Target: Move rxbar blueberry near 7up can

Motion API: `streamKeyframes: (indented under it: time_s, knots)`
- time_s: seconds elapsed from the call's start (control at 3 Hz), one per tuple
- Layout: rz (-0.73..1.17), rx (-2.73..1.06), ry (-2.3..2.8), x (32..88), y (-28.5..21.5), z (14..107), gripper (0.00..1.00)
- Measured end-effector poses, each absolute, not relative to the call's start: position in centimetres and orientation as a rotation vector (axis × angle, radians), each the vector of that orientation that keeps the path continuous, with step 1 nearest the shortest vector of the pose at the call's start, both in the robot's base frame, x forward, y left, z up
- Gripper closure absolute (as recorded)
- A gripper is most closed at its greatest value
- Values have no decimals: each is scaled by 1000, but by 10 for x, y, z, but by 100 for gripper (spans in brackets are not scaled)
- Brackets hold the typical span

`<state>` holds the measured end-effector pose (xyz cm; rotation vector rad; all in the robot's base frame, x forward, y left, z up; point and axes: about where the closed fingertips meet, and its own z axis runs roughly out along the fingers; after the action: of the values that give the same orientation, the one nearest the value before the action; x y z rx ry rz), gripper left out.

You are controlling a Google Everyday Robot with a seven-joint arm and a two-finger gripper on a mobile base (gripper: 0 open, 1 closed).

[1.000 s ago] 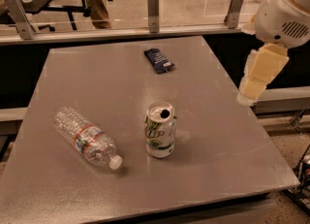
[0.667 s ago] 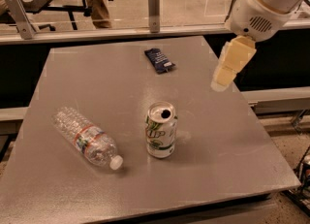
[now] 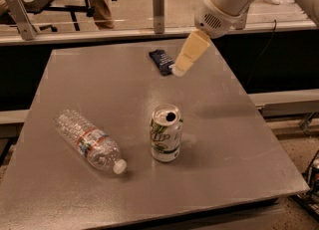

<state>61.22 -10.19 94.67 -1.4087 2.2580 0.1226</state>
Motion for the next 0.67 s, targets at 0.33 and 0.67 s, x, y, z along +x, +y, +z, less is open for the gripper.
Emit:
streamKeyframes:
  time_s: [0.33, 0.67]
  knots:
    - [157, -1336, 2280, 645, -75, 937, 0]
    - [159, -1238, 2349, 691, -63, 912, 0]
